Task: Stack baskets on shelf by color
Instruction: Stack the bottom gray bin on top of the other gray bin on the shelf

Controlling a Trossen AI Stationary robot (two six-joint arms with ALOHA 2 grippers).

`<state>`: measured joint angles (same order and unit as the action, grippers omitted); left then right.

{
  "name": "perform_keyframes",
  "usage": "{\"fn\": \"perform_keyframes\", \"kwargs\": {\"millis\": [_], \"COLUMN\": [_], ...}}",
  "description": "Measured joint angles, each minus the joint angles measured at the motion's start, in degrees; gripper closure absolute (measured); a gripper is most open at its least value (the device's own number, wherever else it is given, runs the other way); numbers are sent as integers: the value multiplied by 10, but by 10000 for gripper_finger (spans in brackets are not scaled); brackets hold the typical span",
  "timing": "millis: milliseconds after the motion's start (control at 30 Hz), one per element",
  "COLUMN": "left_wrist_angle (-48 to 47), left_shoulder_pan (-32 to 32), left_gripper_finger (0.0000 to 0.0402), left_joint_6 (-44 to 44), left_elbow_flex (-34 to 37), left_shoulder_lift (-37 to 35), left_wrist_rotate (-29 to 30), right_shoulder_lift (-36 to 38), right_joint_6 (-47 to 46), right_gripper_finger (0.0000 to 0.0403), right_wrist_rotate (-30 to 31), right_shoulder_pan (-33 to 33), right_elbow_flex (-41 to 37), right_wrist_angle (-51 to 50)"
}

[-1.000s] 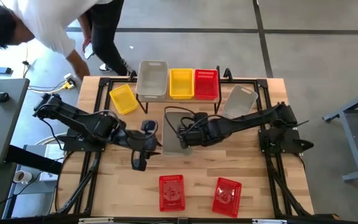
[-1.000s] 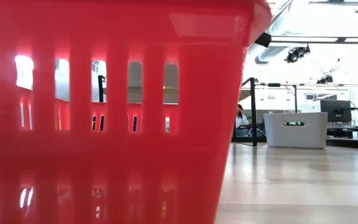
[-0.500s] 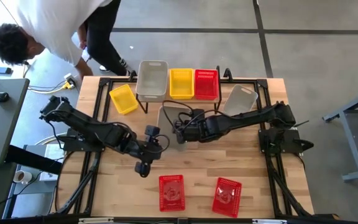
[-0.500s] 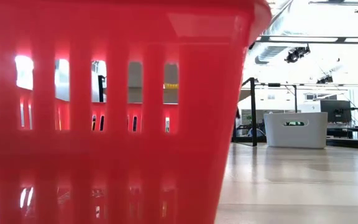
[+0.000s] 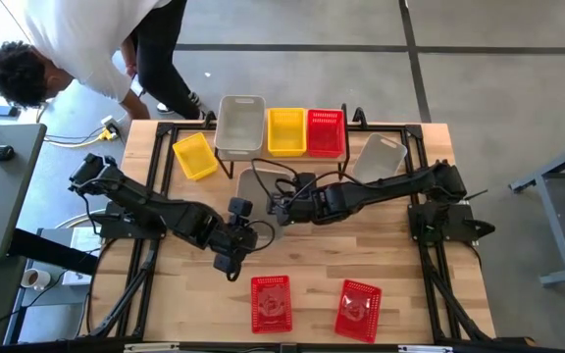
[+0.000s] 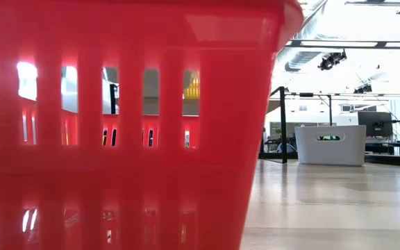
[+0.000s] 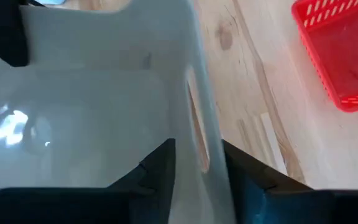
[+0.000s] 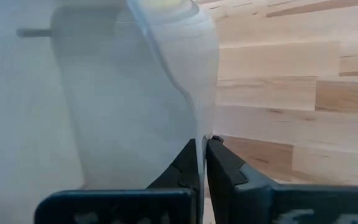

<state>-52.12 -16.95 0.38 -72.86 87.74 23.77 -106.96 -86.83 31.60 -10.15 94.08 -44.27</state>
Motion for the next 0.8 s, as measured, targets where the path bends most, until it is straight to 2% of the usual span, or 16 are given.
{"fn": "perform_keyframes", "kwargs": {"millis": [167,233,400,600,700,800], "left_wrist_angle": [-4,-3,0,-2,-4,-6], "left_shoulder_pan": [-1,0,-4,-14,-23,-30], "left_gripper_finger": [378,394,397,400,401,401], "left_joint_6": [0,-2,-2,-2,-2,-2], "left_elbow_flex": [0,0,0,0,0,0], "left_shoulder_lift": [-5,-5,-5,-9,-9,-15], "left_wrist_rotate": [2,10,18,37,46,49], "right_shoulder_lift": [0,0,0,0,0,1], "right_joint_6": [45,59,61,80,87,92], "right_gripper_finger": [402,402,402,400,386,353], "right_wrist_rotate": [8,15,10,9,7,3], "right_shoulder_pan": [0,0,0,-1,-1,-2], "right_elbow_flex": [23,35,51,52,53,53], "right_wrist_angle": [-13,-27,-62,-58,-58,-58]}}
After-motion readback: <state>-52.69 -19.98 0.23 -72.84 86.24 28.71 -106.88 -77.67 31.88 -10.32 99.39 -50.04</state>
